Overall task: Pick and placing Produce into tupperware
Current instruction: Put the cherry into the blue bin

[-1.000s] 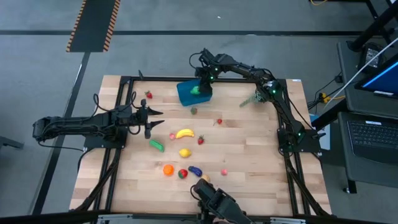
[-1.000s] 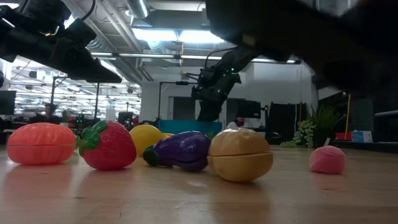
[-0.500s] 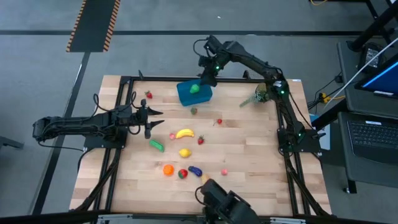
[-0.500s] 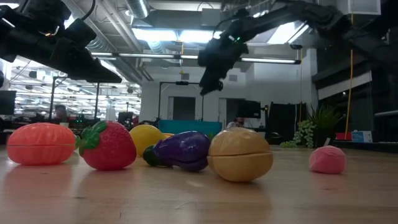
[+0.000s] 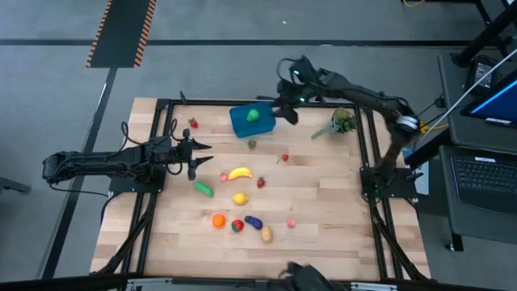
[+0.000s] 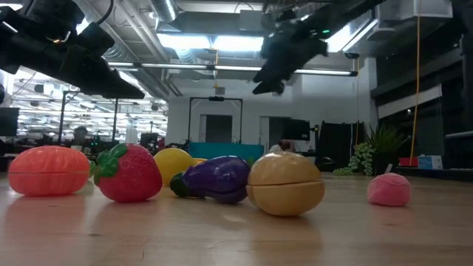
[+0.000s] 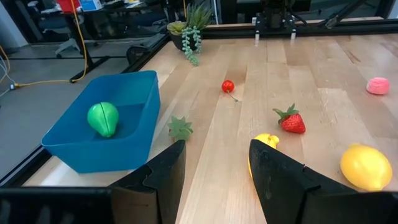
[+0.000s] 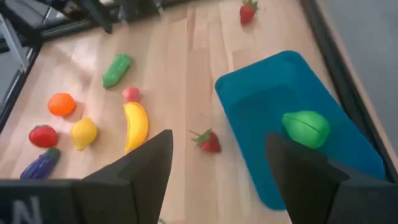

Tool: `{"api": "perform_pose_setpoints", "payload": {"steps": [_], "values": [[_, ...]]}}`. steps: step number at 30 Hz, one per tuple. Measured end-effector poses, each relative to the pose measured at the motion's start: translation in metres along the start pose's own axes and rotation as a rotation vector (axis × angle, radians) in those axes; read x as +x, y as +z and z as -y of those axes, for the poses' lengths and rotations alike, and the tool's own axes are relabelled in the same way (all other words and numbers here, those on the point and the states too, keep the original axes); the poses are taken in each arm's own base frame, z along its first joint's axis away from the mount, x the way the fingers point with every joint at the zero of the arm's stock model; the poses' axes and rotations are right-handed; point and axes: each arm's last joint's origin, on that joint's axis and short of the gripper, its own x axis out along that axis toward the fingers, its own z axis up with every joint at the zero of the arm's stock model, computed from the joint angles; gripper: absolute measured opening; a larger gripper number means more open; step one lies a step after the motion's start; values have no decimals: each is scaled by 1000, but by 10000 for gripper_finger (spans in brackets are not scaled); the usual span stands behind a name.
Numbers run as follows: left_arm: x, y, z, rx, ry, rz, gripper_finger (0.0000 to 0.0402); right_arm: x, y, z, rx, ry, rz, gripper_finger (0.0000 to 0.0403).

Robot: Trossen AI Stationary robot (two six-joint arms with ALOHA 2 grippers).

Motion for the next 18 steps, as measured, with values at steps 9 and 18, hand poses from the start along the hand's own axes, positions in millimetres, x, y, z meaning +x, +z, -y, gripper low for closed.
{"api": "perform_pose_setpoints", "payload": {"steps": [9,18], "values": [[0,0,0,-37,0,5,170,-34,-70,-60,-97,-13,250,255],[0,1,0,-41,0,5,170,-29,-143,-95,-113,52,384,255]]}}
